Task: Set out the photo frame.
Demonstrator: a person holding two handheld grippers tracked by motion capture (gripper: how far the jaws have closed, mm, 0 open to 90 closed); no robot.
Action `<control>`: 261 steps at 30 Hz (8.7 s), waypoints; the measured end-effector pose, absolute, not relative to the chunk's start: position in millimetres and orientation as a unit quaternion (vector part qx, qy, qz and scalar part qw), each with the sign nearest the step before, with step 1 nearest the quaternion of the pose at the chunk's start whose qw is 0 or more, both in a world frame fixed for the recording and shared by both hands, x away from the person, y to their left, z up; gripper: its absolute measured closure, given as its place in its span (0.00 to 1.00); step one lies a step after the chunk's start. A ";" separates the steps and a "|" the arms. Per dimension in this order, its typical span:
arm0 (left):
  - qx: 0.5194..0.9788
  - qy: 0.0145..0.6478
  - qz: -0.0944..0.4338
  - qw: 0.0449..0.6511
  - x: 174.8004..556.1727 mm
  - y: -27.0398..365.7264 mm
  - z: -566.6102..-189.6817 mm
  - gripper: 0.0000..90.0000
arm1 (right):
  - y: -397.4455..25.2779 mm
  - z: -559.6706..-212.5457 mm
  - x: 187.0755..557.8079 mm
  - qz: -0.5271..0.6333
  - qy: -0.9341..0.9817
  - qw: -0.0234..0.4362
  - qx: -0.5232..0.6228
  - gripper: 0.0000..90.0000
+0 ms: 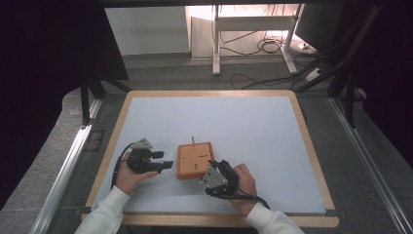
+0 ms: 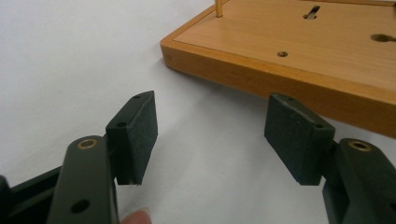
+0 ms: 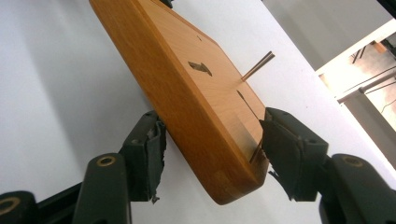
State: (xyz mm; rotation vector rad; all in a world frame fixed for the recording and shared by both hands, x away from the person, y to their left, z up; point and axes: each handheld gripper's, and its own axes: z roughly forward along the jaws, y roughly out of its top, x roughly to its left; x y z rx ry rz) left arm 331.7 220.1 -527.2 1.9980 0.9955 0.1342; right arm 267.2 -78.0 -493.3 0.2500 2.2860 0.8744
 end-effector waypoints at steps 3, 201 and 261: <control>0.803 0.402 0.052 0.438 332.3 221.0 -527.8 0.38 | -77.1 -491.2 268.2 0.336 0.876 0.333 0.092 0.49; 0.809 0.406 0.083 0.416 387.9 188.3 -535.7 1.00 | -211.6 -487.8 319.6 0.402 0.843 0.176 0.312 0.30; 0.813 0.379 0.100 0.430 335.0 202.3 -515.5 0.93 | -232.4 -496.9 323.4 0.405 0.829 0.176 0.342 0.29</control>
